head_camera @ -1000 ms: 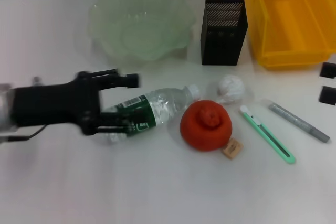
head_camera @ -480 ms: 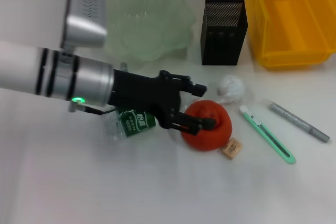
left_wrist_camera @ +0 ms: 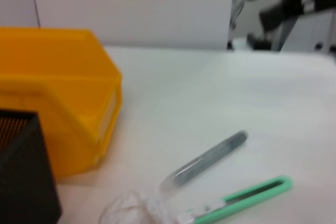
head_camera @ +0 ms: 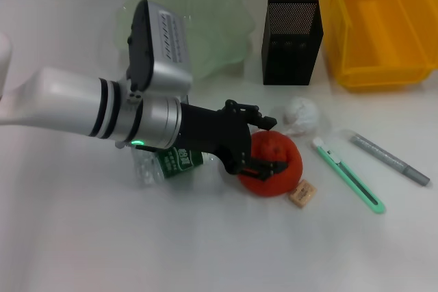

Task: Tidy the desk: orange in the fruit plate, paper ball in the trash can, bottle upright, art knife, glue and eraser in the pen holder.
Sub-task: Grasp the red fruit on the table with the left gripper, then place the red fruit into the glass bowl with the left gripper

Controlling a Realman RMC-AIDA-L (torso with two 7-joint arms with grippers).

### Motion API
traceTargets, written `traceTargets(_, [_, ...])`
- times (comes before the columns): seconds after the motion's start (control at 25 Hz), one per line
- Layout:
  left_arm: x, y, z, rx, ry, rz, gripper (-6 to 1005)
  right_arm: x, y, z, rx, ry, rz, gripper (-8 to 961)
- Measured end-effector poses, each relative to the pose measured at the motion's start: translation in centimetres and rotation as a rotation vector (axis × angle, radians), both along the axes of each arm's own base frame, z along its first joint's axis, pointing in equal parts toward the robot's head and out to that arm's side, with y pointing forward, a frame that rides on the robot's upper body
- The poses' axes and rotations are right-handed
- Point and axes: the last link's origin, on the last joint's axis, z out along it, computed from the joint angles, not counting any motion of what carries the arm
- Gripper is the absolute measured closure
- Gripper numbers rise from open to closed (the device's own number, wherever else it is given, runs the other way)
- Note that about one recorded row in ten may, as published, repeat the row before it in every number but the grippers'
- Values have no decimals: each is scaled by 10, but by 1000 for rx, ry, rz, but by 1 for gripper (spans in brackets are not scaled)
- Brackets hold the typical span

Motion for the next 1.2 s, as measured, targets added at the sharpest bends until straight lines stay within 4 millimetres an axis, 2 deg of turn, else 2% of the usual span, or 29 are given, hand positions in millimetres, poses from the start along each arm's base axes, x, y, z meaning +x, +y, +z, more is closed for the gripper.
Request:
traceTargets(0.08, [-2, -1, -4, 22, 15, -24, 193, 0, 1, -1, 3, 9, -4, 118])
traceTargets(0.32, [-2, -12, -10, 71, -6, -127, 281, 0, 3, -2, 2, 19, -5, 118])
traceTargets(0.52, [0, -13, -10, 97, -39, -155, 514, -1, 2, -3, 1, 23, -5, 118])
traceTargets(0.64, [-1, -13, -10, 101, -34, -154, 690, -1, 2, -4, 1, 24, -5, 118])
traceTargets(1.08, [-3, -15, -16, 101, -4, -154, 977, -1, 1, -4, 0, 26, -7, 119])
traceTargets(1.2, [1, -17, -15, 102, -34, -150, 990, -1, 1, -5, 1, 28, -7, 119])
